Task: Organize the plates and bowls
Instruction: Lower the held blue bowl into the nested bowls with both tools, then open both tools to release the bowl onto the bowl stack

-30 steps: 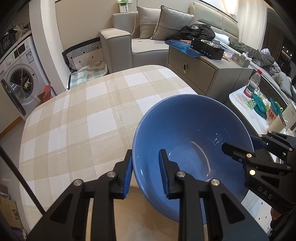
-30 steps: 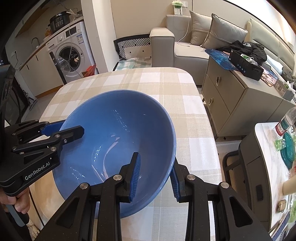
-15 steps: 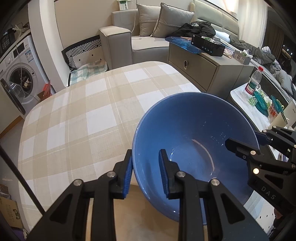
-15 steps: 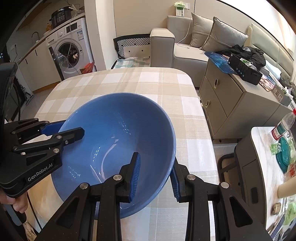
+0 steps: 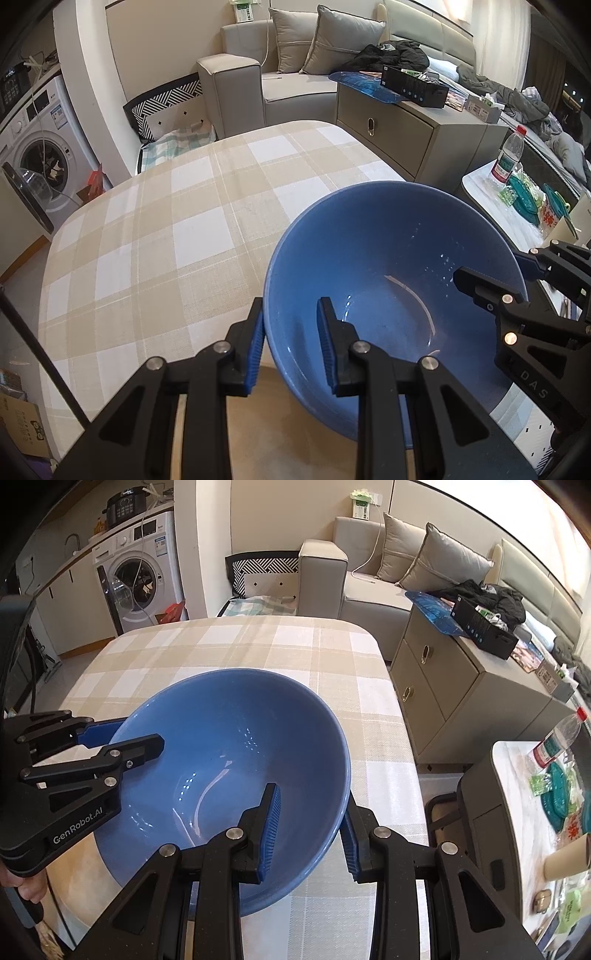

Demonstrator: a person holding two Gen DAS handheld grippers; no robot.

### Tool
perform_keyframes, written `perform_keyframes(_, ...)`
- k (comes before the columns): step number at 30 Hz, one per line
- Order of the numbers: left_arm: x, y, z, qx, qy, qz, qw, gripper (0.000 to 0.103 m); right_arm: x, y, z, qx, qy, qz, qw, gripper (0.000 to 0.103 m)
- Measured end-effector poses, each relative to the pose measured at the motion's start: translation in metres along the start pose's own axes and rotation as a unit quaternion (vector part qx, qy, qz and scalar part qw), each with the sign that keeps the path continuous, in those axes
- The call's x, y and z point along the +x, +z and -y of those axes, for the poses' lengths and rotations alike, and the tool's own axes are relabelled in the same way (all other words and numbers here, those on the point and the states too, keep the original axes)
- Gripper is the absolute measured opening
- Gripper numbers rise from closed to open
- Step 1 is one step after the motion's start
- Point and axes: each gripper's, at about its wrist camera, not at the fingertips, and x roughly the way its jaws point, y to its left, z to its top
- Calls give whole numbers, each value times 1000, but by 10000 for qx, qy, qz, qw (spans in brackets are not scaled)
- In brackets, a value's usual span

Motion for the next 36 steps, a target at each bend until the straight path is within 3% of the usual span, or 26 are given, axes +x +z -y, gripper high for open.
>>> perform_keyframes(5, -1, -1, 1, 20, 8, 34, 10000, 25, 1, -2, -2, -108, -112, 32, 9999, 31)
perform_keyframes(16, 0, -1, 1, -25, -173, 37, 9998, 41, 1, -4, -3, -260, -96, -26, 9996, 32)
perform_keyframes(23, -4, -2, 4, 3, -272, 117, 9996, 52, -3, -5, 4, -153, 61, 8, 9999, 50)
perform_keyframes(26, -7, -2, 4, -17, -314, 159, 9994, 56, -7, -4, 6, -132, 43, 63, 9999, 52)
perform_keyframes(36, -15, -4, 1, -45, -260, 230, 9994, 58, -16, -6, 8, -59, 176, 163, 9997, 72)
